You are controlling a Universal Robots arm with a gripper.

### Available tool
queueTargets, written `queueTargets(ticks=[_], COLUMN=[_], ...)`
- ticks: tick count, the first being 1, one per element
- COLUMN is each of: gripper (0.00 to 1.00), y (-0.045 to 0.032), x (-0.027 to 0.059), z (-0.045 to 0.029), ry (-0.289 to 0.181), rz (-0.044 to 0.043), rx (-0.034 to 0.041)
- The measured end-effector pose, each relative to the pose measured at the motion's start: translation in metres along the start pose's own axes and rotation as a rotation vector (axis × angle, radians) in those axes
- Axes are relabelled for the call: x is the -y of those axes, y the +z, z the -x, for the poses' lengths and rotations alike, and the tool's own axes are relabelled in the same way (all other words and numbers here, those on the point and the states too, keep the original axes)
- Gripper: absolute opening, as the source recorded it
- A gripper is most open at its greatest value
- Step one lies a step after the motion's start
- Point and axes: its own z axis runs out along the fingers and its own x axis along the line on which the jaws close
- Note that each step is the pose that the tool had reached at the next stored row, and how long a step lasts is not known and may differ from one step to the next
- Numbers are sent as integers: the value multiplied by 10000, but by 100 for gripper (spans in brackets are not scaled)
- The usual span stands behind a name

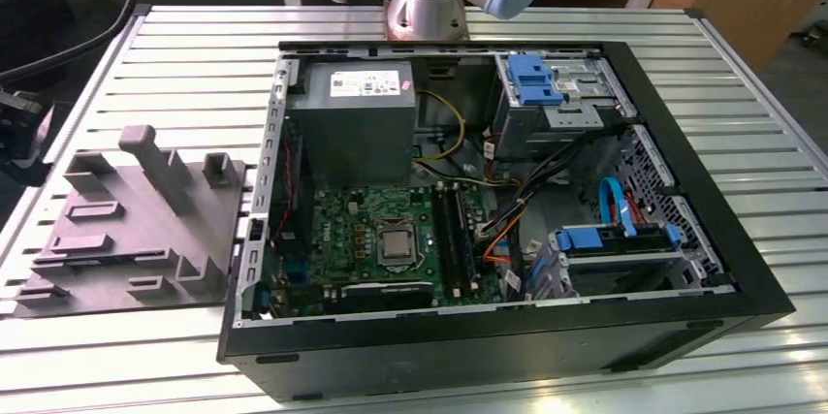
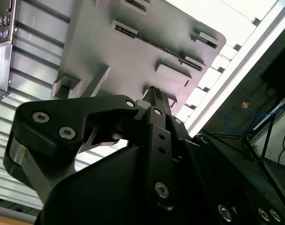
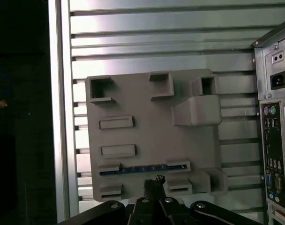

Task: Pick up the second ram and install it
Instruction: 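Reach for the second ram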

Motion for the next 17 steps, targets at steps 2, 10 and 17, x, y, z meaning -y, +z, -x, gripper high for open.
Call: queueTargets(ticks=[2,10,17], gripper=[10,10,10], y=[22,122,164], x=[14,75,111], z=[-1,0,-2], ry=[0,0,1], rz=[-2,-2,-2], rx=[-2,-3,-3])
